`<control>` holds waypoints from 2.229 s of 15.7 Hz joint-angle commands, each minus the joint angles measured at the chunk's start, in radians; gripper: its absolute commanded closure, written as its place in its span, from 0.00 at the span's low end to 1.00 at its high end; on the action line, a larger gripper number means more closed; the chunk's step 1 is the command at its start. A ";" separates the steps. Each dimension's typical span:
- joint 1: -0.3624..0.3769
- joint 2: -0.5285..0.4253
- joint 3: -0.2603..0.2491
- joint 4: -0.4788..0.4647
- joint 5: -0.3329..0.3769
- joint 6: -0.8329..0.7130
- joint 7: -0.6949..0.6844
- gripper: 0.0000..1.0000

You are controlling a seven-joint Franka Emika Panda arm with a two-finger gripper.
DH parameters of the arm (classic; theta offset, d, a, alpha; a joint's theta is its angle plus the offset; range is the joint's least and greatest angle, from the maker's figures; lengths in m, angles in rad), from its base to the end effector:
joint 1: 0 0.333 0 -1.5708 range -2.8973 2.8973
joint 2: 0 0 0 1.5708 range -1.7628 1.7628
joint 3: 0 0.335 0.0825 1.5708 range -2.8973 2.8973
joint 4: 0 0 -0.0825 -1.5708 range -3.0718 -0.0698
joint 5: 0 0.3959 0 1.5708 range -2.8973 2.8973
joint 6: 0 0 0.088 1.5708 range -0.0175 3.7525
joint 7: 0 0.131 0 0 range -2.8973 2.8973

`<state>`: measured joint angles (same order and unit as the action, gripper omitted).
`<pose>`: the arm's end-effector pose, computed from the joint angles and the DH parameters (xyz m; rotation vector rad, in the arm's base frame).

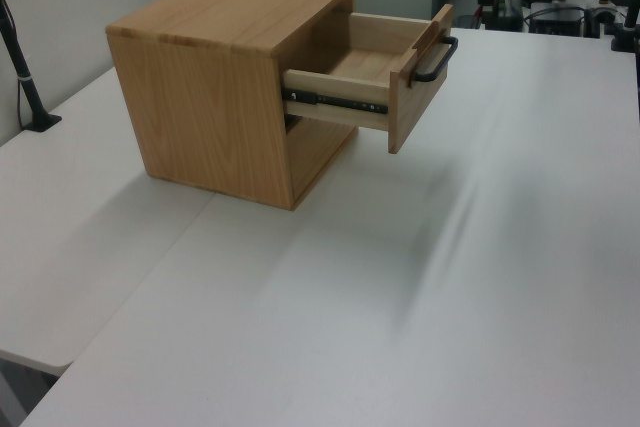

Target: Close the drawer by sliding it

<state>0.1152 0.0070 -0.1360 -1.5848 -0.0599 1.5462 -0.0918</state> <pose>0.5640 -0.0194 0.6070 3.0806 0.1092 -0.0754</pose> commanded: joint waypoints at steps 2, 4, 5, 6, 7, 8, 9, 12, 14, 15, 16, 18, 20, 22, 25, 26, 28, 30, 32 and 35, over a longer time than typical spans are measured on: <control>0.064 -0.005 -0.005 -0.037 0.014 -0.005 -0.026 0.99; 0.096 -0.009 -0.010 -0.046 0.015 -0.009 -0.022 0.99; 0.115 -0.007 -0.011 -0.044 0.015 -0.035 -0.017 0.99; 0.127 -0.002 -0.011 -0.044 0.015 -0.049 -0.016 0.99; 0.139 0.004 -0.011 -0.044 0.015 -0.049 -0.009 0.99; 0.149 0.013 -0.011 -0.044 0.017 -0.043 0.001 0.99; 0.150 0.025 -0.011 -0.043 0.023 -0.038 0.012 0.99; 0.167 0.083 -0.011 -0.015 0.029 0.023 0.053 0.99; 0.178 0.120 -0.011 -0.009 0.029 0.108 0.105 1.00; 0.181 0.132 -0.011 -0.009 0.029 0.148 0.125 1.00; 0.187 0.145 -0.010 -0.009 0.028 0.179 0.141 1.00; 0.190 0.159 -0.010 -0.007 0.028 0.224 0.159 1.00; 0.190 0.160 -0.010 -0.006 0.026 0.271 0.167 1.00; 0.190 0.177 -0.010 0.012 0.028 0.326 0.185 1.00; 0.188 0.214 -0.010 0.026 0.025 0.444 0.237 1.00; 0.187 0.223 -0.013 0.028 0.026 0.478 0.245 1.00; 0.185 0.243 -0.017 0.035 0.025 0.517 0.247 1.00; 0.182 0.287 -0.017 0.095 0.025 0.529 0.260 1.00; 0.181 0.336 -0.017 0.159 0.025 0.534 0.297 1.00; 0.172 0.366 -0.017 0.175 0.023 0.681 0.349 1.00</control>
<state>0.2908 0.3107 -0.1426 -1.4750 -0.0475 2.1043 0.1961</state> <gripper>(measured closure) 0.996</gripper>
